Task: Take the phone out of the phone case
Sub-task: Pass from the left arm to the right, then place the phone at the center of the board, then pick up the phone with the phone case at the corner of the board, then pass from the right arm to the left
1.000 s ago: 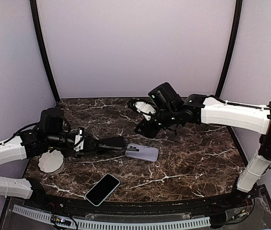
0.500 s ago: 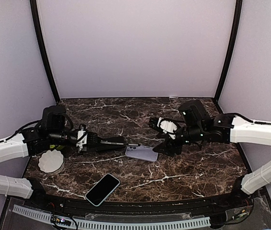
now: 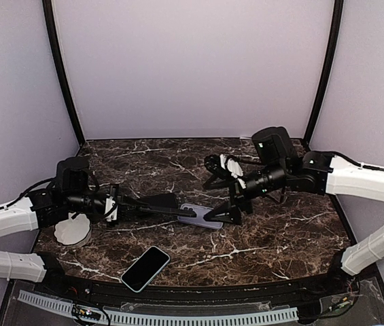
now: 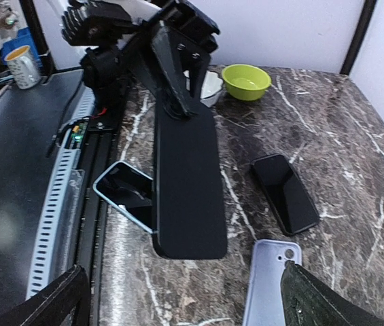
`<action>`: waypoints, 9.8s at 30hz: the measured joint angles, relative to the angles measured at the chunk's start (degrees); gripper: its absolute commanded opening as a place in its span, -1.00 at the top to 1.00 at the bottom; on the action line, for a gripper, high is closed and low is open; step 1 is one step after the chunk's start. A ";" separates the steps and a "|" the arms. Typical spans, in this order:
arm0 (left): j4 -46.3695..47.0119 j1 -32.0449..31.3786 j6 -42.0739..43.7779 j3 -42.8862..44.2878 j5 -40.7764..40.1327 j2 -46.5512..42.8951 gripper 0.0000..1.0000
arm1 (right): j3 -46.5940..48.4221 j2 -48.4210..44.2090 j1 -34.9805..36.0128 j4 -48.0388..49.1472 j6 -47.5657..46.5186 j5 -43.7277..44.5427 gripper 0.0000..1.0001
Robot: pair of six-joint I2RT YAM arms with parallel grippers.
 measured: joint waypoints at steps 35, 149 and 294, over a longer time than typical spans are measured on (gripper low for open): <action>2.69 -5.07 15.47 -2.32 -1.51 -1.42 1.00 | 16.87 25.66 1.90 -11.50 7.98 -23.63 -0.71; 20.44 5.33 -26.23 5.77 -54.97 7.43 -0.24 | 3.58 20.90 -4.20 2.95 -18.16 -3.13 -0.97; 5.95 9.40 -64.11 18.36 -2.34 12.52 -0.30 | -4.44 20.50 1.16 56.98 0.02 37.40 0.81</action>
